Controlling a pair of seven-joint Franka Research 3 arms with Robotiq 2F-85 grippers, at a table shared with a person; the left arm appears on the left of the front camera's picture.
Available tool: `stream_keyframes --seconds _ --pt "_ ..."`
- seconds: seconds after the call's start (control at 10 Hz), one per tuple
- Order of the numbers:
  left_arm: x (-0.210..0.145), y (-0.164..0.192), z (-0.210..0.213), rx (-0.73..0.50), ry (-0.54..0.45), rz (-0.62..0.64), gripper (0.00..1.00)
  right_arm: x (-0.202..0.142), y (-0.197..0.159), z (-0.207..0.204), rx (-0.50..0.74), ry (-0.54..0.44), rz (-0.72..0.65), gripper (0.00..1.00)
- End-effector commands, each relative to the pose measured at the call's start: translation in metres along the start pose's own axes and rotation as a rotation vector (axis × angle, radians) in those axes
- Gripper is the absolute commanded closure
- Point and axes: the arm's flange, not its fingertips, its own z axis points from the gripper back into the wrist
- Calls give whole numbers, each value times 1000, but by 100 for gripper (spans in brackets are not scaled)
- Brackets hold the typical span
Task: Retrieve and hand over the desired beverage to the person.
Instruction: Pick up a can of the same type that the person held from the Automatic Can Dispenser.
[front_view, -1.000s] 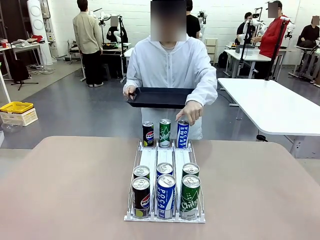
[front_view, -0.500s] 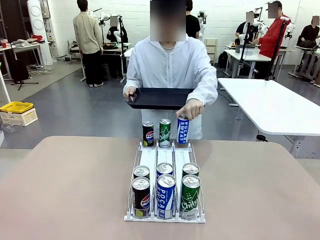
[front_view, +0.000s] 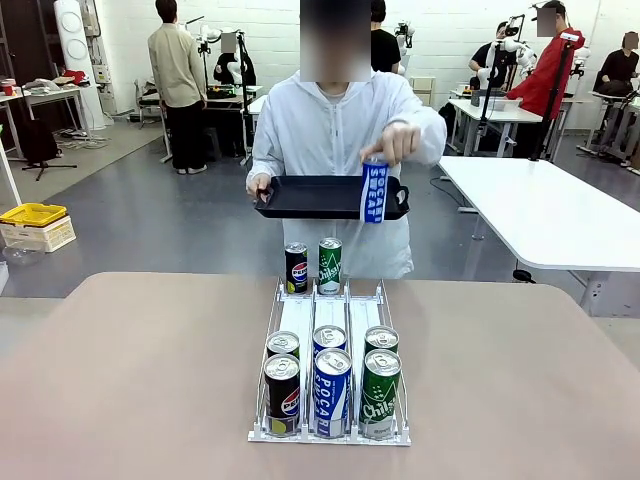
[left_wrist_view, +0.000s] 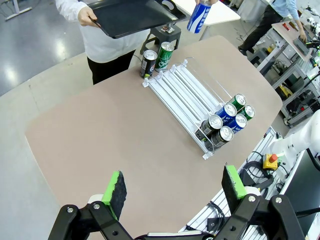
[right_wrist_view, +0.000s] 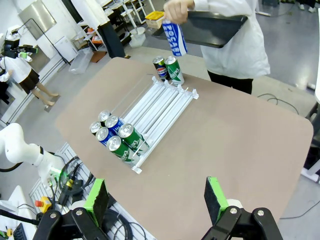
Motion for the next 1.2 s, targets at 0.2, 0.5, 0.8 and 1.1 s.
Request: stream_keyframes --seconds 0.2,0.5,0.8,1.1 --pt "0 1 2 -8 2 -19 0 2 -1 -1 23 -10 8 0" --pt "0 1 2 -8 2 -19 0 2 -1 -1 23 -10 8 0" --pt "0 1 2 -8 2 -19 0 2 -1 -1 23 -10 8 0" --pt "0 1 2 -8 2 -19 0 2 -1 -1 23 -10 8 0"
